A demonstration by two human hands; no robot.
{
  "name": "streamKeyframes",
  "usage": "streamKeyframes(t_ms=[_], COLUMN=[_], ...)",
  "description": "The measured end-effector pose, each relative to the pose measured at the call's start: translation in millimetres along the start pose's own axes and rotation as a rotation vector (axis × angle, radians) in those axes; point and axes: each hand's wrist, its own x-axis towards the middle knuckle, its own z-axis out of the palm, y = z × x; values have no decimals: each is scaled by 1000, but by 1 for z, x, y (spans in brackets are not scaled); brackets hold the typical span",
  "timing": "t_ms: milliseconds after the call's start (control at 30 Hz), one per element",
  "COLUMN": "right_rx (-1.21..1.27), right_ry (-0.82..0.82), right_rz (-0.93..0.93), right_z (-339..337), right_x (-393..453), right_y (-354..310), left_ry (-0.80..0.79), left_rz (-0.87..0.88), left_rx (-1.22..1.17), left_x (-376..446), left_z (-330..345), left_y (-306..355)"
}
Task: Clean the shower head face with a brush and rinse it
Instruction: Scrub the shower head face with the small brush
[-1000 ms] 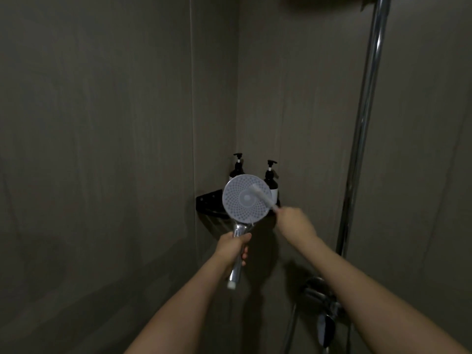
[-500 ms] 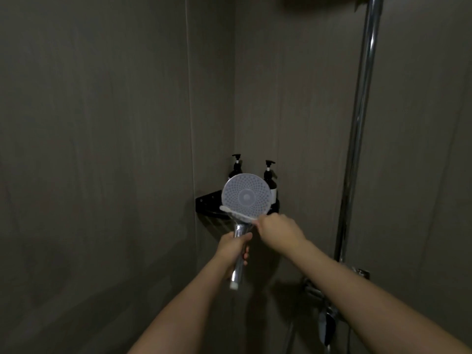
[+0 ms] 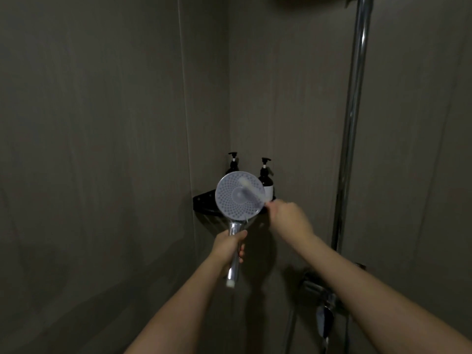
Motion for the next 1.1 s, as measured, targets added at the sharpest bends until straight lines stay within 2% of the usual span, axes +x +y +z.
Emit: streamKeyframes(t_ms=[33,67,133,200,267,333,367,500,567,633,667,767,800,867,933,967,1067,1100], right_rx=[-25,-19,27,85,116,94,62,36,27,-35,-21,89,125,110,19,-9,-44,-49], right_ry=[-69,-143,-120,-14,11,-130,-181,-9,12,-127,-153,-38,-7,-16,-139,-167,-31,6], right_rz=[-91,-86,50,160,65,-84,-94,104,-22,-184,-176,110,142,22,-166,-169,36,40], right_z=[6,8,8,-2,-3,9,13,5,4,15,18,1,-5,-7,9,13,1,-3], right_x=[-9,-14,5,17,15,-3,-7,23,21,10,8,27,27,19,8,6,23,24], right_y=[-9,-14,2,15,8,-12,-13,17,8,-4,-1,29,33,24,9,10,28,29], left_ry=[1,-3,-20,-20,-4,8,5,-10,-5,-3,-6,-12,-8,0,-2,-6,-22,-19], left_rz=[1,-2,-6,-10,-11,-5,-6,-5,-7,-7,-11,-9,-8,-3,-6,-10,-9,-9], left_rx=[-7,-13,-11,-13,-20,-35,-39,-15,-23,-48,-55,-41,-37,-40,-59,-58,-28,-19], left_x=[1,1,0,0,2,8,10,13,15,18,19,19,18,20,22,22,21,20], left_z=[0,1,0,-1,-2,-3,-2,-3,-3,-2,-1,-4,-5,-7,-6,-6,-5,-5], left_y=[-1,-1,-1,-4,-4,-4,-4,-1,-3,-4,-4,-3,-3,-2,-2,-2,-2,-1])
